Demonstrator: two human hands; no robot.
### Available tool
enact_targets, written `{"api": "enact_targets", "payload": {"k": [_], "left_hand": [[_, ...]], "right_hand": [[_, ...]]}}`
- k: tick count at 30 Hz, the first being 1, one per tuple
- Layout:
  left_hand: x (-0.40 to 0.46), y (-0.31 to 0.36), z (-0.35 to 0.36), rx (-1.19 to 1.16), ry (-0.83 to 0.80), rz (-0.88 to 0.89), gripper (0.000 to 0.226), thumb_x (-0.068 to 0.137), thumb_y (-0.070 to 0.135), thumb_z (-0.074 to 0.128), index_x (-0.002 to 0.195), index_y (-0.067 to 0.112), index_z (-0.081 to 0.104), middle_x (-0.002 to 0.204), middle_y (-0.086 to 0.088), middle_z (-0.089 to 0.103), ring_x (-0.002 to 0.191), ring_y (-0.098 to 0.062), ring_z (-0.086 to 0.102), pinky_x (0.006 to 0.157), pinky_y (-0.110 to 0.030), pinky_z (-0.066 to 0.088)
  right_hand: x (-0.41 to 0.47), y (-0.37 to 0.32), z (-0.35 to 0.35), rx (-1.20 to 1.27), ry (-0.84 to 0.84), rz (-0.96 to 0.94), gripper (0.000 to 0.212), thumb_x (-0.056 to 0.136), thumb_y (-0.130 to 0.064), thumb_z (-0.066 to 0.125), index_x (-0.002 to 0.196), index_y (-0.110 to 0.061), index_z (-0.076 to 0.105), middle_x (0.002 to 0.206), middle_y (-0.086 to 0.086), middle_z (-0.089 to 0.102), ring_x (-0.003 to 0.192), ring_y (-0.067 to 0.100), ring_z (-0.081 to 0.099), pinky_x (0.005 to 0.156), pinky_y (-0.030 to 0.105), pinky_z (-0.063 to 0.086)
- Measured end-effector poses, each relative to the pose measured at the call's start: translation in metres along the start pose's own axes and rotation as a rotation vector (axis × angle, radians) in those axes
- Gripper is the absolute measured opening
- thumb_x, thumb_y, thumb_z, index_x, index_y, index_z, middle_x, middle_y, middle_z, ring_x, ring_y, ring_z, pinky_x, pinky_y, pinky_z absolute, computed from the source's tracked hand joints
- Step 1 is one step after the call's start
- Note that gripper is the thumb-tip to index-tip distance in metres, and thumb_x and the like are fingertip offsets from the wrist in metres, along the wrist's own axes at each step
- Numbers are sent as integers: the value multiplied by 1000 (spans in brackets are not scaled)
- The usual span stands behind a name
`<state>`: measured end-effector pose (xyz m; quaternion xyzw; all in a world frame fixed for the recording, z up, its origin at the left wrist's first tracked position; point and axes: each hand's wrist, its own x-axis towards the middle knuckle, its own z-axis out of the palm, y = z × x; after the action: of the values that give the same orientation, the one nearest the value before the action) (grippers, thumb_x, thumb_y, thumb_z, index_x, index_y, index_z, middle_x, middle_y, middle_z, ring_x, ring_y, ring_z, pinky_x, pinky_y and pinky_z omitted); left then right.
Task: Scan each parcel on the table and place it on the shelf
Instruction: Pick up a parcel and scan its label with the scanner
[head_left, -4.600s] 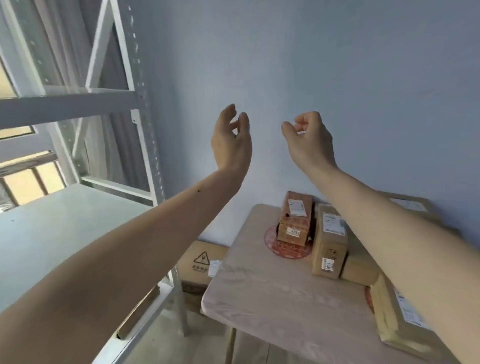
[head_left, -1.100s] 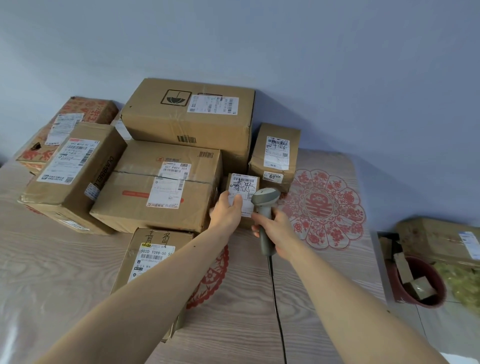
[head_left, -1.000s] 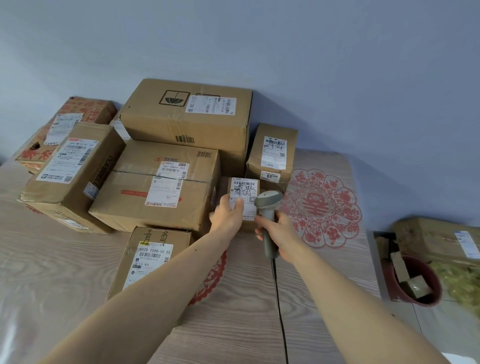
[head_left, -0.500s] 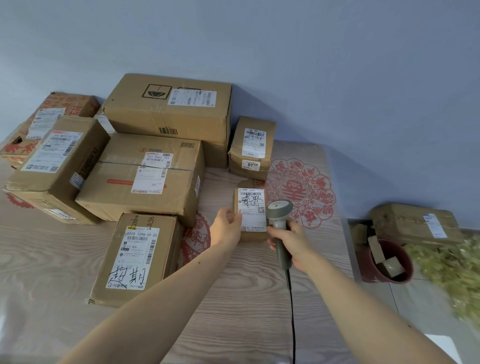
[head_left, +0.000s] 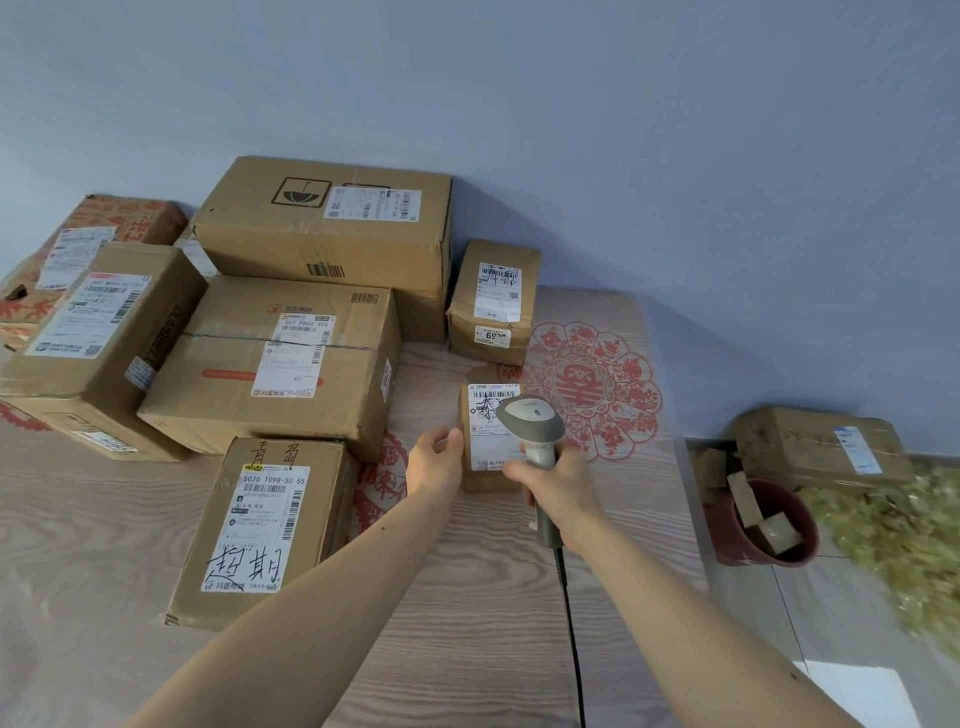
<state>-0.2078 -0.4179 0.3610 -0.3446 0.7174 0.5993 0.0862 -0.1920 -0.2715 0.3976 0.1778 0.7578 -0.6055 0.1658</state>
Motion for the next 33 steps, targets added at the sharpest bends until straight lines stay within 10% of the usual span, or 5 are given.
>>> {"api": "enact_targets", "payload": {"k": [33], "left_hand": [[14, -7, 10, -11, -65, 39, 37, 98, 38, 43, 101, 14, 71, 94, -3, 72, 90, -22, 65, 83, -37, 52]], "right_hand": [[13, -8, 33, -80, 188, 85, 15, 68, -21, 77, 65, -13, 65, 53, -1, 58, 50, 17, 53, 50, 25, 39]]}}
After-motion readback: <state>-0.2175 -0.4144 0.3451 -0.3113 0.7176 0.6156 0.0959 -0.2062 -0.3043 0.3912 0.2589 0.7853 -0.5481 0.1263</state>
